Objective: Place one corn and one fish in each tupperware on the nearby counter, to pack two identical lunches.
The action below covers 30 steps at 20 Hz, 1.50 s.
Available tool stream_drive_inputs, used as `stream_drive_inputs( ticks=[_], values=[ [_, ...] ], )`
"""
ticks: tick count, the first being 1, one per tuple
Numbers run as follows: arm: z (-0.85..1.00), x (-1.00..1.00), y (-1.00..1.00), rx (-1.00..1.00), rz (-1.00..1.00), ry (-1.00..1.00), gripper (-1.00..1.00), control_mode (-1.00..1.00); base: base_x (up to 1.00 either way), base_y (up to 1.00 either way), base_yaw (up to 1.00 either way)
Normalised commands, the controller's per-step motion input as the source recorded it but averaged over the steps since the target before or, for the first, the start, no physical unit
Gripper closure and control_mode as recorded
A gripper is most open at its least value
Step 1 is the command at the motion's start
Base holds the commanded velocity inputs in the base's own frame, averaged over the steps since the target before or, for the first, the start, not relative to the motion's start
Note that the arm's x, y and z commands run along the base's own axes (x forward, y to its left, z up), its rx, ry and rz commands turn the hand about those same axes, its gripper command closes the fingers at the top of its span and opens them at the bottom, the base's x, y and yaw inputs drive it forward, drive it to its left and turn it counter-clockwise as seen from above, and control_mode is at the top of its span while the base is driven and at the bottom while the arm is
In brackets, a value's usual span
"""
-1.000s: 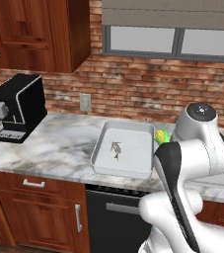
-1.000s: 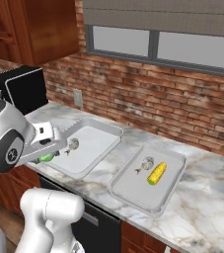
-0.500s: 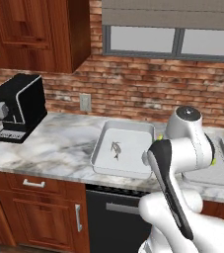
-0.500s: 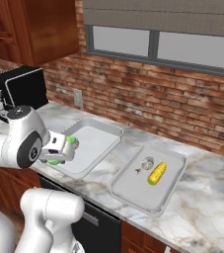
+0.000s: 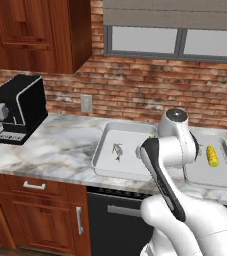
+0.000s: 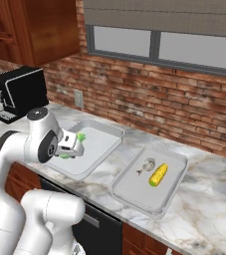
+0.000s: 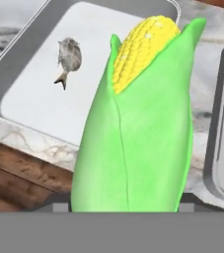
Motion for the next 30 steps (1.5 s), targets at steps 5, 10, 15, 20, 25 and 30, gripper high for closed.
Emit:
stream_drive_inputs(
  ticks=[5,10,15,20,25,30],
  values=[
    [-0.37,0.67,0.0,0.0,0.0,0.0,1.0,-1.0,0.0,0.0,0.0],
    [-0.52,0.65,0.0,0.0,0.0,0.0,1.0,-1.0,0.0,0.0,0.0],
    [-0.47,0.61,0.0,0.0,0.0,0.0,1.0,-1.0,0.0,0.0,0.0],
    [-0.42,0.56,0.0,0.0,0.0,0.01,1.0,-1.0,0.0,0.0,0.0],
    [-0.39,0.58,0.06,0.0,0.0,0.01,1.0,-1.0,0.0,0.0,0.0],
    [-0.21,0.59,0.09,0.0,-0.01,0.01,-1.0,-1.0,0.0,0.0,0.0]
  ],
)
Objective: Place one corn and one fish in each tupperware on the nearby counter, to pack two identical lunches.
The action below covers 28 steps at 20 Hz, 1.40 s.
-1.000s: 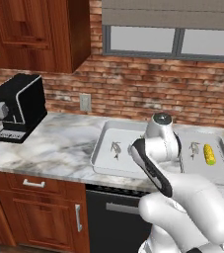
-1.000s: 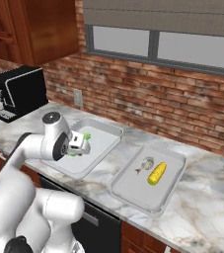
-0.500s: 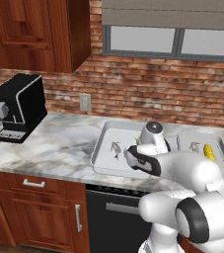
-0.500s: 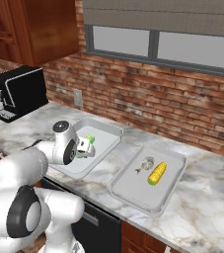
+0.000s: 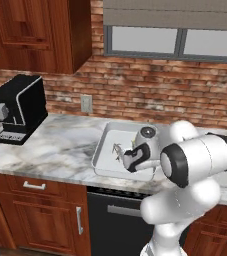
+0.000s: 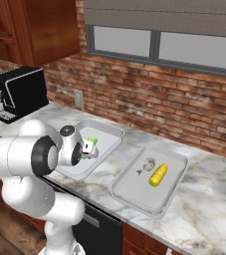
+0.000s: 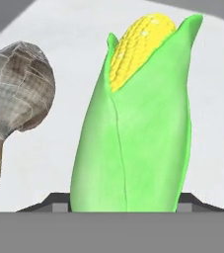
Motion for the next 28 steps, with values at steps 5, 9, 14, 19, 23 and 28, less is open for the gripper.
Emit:
stream_drive_inputs(
  ticks=[5,9,14,19,23,28],
  values=[
    [0.12,0.07,0.0,0.0,-0.06,0.0,-1.0,-1.0,0.0,0.0,0.0],
    [0.57,-0.11,0.0,0.0,-0.07,0.0,-1.0,-1.0,0.0,0.0,0.0],
    [0.99,-0.65,-0.07,0.0,-0.1,0.0,-1.0,-1.0,0.0,0.0,0.0],
    [0.76,-1.0,-0.45,0.02,-0.11,0.0,-1.0,-1.0,0.0,0.0,0.0],
    [0.89,-1.0,-0.4,0.03,-0.09,-0.03,-1.0,-1.0,0.0,0.0,0.0],
    [0.96,-0.98,-0.08,0.0,-0.02,-0.11,-1.0,-1.0,0.0,0.0,0.0]
  ],
)
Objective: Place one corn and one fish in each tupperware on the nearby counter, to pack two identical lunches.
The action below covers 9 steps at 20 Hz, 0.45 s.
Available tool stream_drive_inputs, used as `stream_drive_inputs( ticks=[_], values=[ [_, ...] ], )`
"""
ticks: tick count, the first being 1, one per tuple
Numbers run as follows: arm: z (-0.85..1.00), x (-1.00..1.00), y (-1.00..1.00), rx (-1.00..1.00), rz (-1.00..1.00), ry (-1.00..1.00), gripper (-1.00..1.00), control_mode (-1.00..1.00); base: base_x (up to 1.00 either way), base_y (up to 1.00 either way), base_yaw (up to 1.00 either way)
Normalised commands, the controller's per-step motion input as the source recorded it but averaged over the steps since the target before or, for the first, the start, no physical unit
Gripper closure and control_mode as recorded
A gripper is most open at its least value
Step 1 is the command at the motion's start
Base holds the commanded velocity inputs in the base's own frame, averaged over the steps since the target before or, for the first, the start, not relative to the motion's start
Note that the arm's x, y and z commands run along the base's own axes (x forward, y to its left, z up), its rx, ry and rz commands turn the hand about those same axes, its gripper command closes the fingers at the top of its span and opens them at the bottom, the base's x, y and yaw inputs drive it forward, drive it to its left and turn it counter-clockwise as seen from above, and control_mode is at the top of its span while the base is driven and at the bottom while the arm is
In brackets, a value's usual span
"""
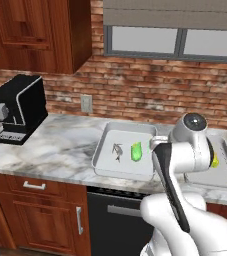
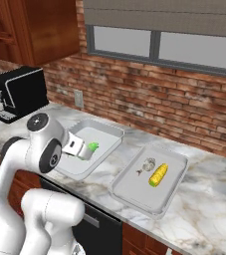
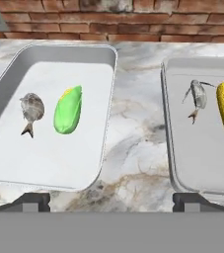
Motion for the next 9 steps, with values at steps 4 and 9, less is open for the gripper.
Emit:
stream_drive_inputs(
  ticks=[4,9],
  values=[
    [0.19,-0.2,0.0,0.0,0.0,-0.07,-1.0,-1.0,0.0,0.0,0.0],
    [0.0,0.0,0.0,0.0,0.0,0.0,-1.0,-1.0,0.0,0.0,0.0]
  ],
)
